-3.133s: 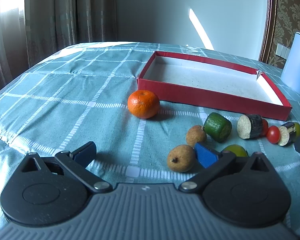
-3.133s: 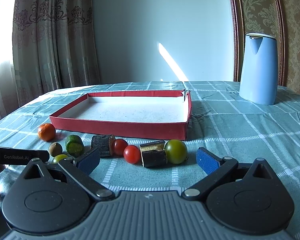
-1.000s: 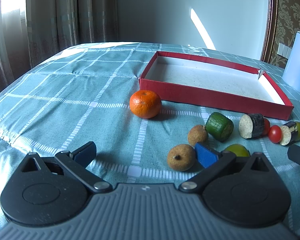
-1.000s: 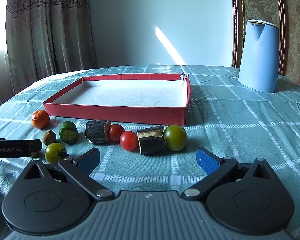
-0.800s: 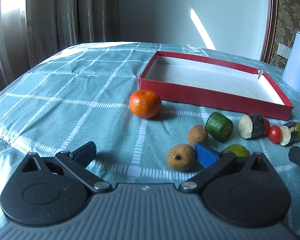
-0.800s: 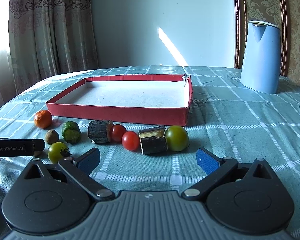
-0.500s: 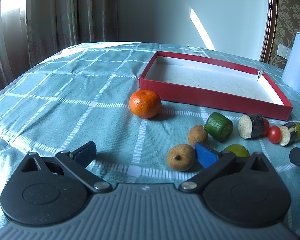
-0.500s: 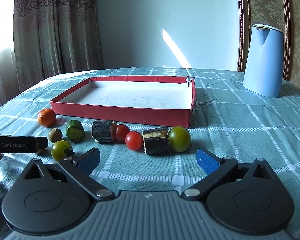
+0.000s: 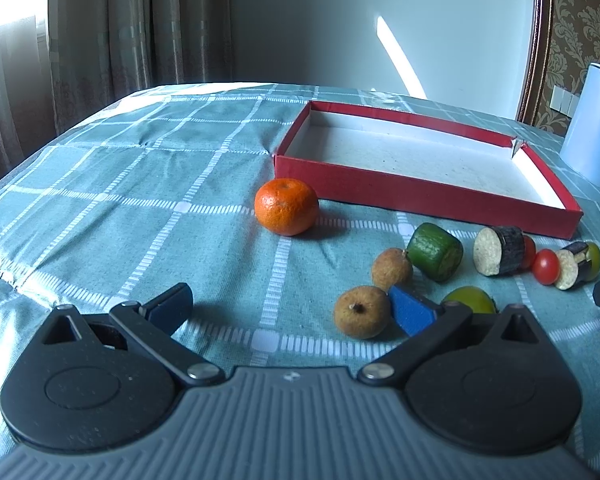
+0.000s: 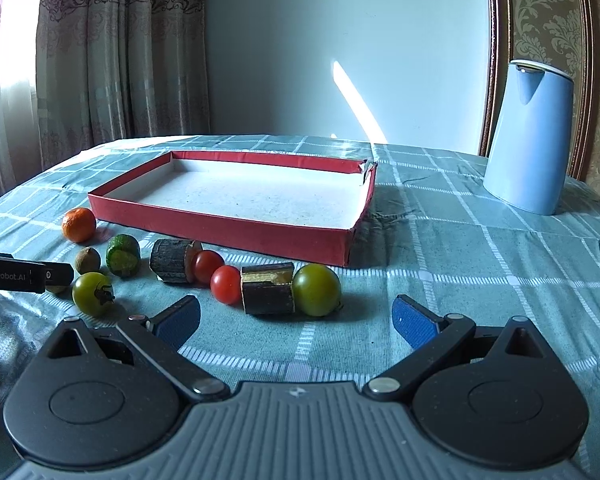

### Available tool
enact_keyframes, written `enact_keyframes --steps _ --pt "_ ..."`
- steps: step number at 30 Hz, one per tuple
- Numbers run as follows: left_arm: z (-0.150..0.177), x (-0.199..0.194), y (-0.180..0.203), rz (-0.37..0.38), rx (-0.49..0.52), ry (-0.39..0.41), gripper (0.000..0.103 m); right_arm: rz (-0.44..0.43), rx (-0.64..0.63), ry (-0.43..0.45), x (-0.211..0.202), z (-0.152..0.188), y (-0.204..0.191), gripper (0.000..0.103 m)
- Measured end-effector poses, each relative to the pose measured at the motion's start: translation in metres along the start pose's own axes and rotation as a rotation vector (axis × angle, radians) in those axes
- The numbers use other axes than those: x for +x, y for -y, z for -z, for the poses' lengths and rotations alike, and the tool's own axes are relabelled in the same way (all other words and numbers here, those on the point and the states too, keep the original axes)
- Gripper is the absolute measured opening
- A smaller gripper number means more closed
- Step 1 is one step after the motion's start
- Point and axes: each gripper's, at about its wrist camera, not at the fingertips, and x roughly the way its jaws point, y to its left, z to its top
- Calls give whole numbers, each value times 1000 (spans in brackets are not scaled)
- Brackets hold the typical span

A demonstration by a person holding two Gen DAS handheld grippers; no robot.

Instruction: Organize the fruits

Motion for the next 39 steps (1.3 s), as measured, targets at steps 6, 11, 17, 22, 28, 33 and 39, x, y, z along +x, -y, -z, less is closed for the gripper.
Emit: enact_keyframes --steps 6,11,17,22,28,33,39 --pt "0 0 0 2 -1 -3 103 -31 -14 -42 14 -3 -1 40" --pt "0 1 1 8 3 -7 103 -52 -36 -38 15 -2 -7 41" --pt "0 0 0 10 -1 -6 103 -77 -24 -22 11 -7 -11 41" --pt "0 1 0 17 2 -8 103 -55 -60 -43 19 -2 -21 41" --pt "-1 2 -1 20 1 -8 103 -38 -37 -42 29 -8 -16 39" --pt "-1 2 -2 25 0 -8 103 -40 -66 -40 35 -11 -19 40" --pt "-1 2 -2 26 -1 -8 103 -35 -54 -36 35 -10 -18 31"
